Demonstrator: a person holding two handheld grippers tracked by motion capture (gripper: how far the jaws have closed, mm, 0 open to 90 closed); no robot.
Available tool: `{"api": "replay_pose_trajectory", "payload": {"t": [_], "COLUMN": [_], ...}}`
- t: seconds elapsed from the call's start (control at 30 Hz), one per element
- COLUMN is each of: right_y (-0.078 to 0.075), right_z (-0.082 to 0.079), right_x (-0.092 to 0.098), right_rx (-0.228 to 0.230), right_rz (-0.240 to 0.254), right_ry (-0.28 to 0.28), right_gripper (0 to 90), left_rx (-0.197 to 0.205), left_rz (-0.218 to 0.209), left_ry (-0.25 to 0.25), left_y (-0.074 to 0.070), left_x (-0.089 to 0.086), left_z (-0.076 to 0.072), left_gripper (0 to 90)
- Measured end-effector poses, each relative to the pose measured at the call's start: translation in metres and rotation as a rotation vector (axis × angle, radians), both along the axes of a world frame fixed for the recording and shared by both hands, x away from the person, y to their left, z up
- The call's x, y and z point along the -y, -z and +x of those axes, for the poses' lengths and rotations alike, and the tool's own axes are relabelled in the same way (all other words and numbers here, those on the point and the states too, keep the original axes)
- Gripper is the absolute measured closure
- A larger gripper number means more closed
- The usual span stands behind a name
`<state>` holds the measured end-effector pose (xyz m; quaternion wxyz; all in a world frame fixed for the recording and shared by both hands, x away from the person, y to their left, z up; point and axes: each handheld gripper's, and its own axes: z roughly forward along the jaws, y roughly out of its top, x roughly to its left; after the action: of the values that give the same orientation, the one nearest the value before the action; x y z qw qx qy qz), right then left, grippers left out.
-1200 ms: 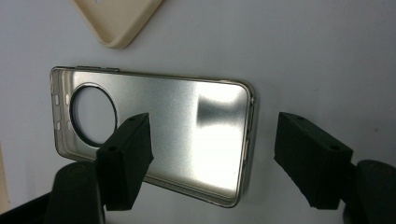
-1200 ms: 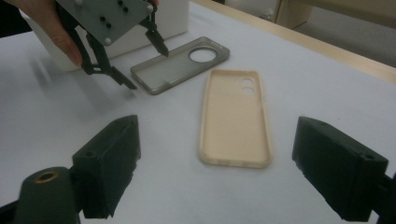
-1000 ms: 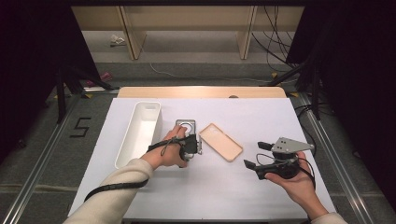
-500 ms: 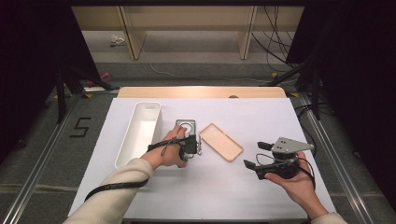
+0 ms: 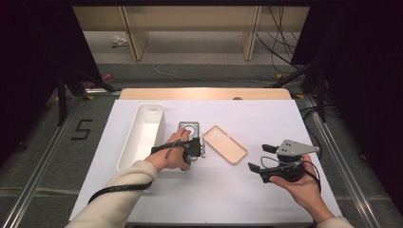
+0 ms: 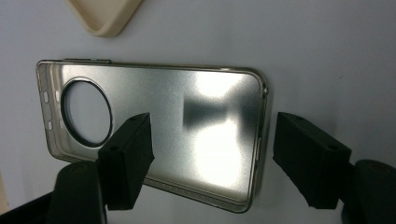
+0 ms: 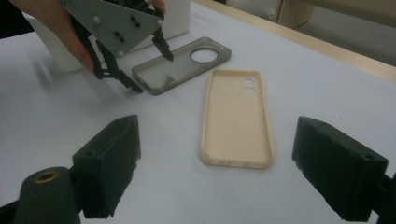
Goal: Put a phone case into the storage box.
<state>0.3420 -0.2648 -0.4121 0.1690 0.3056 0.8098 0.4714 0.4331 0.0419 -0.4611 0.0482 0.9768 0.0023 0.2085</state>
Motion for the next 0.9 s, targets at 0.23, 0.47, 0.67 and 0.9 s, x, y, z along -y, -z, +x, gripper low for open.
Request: {"api": "replay_pose_trajectory", "payload": {"t": [0.23,0.47,0.67,0.9], "right_y": [-0.0001,0.0003,0.0003,0.0002], "right_z": [-0.0001,0.0,-0.0001,-0.0003], "right_x": [-0.0003,-0.0004,-0.0006,-0.0007], "right_rx": [0.0,-0.002,-0.001,-0.002], "right_rz": [-0.001,0.0,0.0,-0.002], "right_ry": [0.0,-0.001,-0.003,-0.005], "right_gripper": [16.1,16.2,16.2,16.2], "left_rx": [-0.008,-0.013,-0.041,-0.092], "left_rz": [0.021,0.034,0.049,0.054], "left_ry": [0.013,0.015,0.024,0.043], "left_y": [-0.0004,-0.0003,-0.0014,-0.0024], "left_x": [0.0004,0.0011,0.0025,0.0025], "left_z": [0.0016,0.0031,0.0044,0.0062], "left_gripper": [32.3,34.7,39.1,52.1]}}
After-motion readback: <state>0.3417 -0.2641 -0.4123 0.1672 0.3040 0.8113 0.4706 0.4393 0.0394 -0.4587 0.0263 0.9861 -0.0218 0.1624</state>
